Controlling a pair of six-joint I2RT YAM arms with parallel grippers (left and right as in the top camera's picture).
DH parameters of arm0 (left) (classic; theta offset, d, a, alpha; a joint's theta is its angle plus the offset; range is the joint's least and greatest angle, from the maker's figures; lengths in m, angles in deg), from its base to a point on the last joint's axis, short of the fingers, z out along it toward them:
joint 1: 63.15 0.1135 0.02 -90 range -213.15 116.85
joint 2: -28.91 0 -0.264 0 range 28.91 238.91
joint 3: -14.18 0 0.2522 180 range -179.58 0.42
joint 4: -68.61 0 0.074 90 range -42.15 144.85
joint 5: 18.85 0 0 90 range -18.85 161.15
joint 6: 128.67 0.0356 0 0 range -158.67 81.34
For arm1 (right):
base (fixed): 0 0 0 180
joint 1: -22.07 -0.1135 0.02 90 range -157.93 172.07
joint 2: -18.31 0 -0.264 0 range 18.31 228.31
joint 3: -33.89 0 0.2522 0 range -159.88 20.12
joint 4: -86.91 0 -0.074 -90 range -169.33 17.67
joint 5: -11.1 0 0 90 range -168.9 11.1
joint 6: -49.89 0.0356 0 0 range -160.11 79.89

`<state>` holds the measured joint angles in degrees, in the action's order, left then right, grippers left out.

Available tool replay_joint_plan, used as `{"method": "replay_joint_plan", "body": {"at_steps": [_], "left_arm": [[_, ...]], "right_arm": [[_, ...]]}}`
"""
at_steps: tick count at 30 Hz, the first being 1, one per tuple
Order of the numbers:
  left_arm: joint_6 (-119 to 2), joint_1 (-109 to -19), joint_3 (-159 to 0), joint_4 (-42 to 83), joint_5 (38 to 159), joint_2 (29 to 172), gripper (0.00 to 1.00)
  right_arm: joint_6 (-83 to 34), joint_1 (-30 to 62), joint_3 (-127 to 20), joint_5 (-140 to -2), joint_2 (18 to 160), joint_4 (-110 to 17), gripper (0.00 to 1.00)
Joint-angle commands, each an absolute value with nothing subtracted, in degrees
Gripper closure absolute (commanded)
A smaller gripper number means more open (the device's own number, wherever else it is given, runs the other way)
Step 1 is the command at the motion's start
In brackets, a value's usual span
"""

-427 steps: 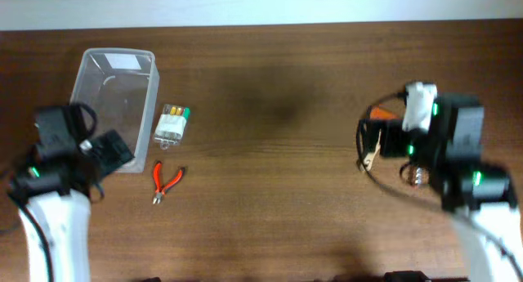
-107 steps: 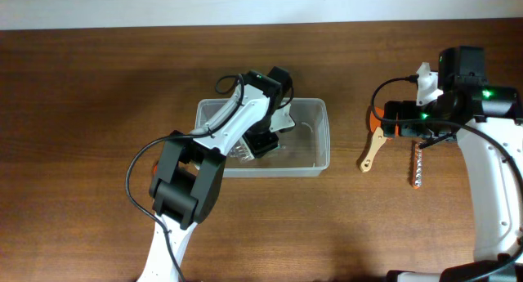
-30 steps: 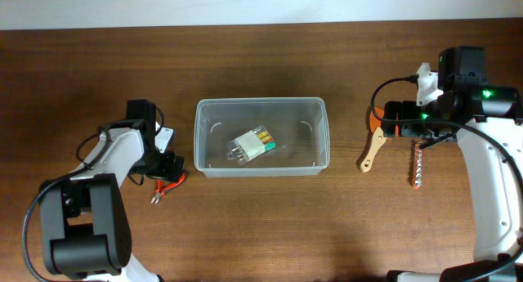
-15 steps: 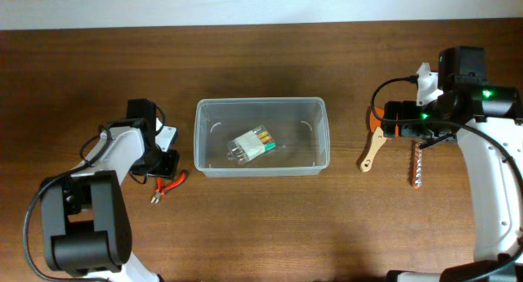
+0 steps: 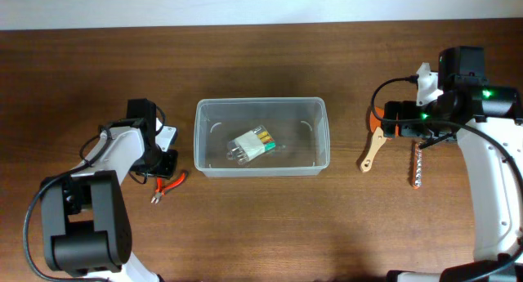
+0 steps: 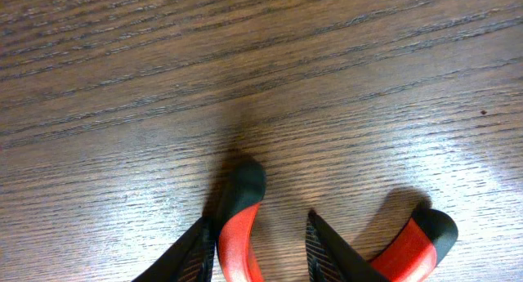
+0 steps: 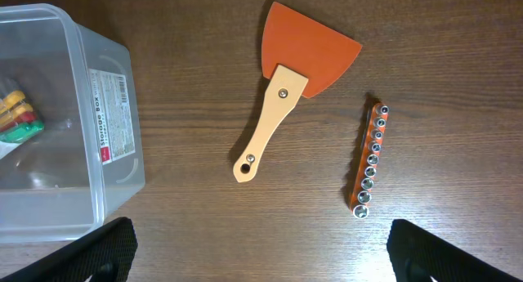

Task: Pack container
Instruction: 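Grasp the red-handled pliers with the left gripper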

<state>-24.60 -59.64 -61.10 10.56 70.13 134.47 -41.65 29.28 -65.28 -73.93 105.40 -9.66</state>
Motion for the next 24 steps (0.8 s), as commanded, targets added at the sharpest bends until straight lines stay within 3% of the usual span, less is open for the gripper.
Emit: {"method": "replay_joint_plan", "body": {"at_steps": [1,19,24], "left_arm": [[-24.47,-59.55,-59.61,10.71,68.23,137.99,0.67],[-24.45,-59.55,-59.61,10.74,68.21,137.99,0.98],[-24.45,-59.55,-59.98,10.69,68.17,137.97,0.98]], "right_arm": [[-41.37,29.28,-66.35,-74.45,105.69,-9.61,0.01],[-41.37,29.28,-66.35,-74.45,105.69,-9.61,0.01],[-41.37,29.28,-66.35,-74.48,105.69,-9.61,0.01]]}}
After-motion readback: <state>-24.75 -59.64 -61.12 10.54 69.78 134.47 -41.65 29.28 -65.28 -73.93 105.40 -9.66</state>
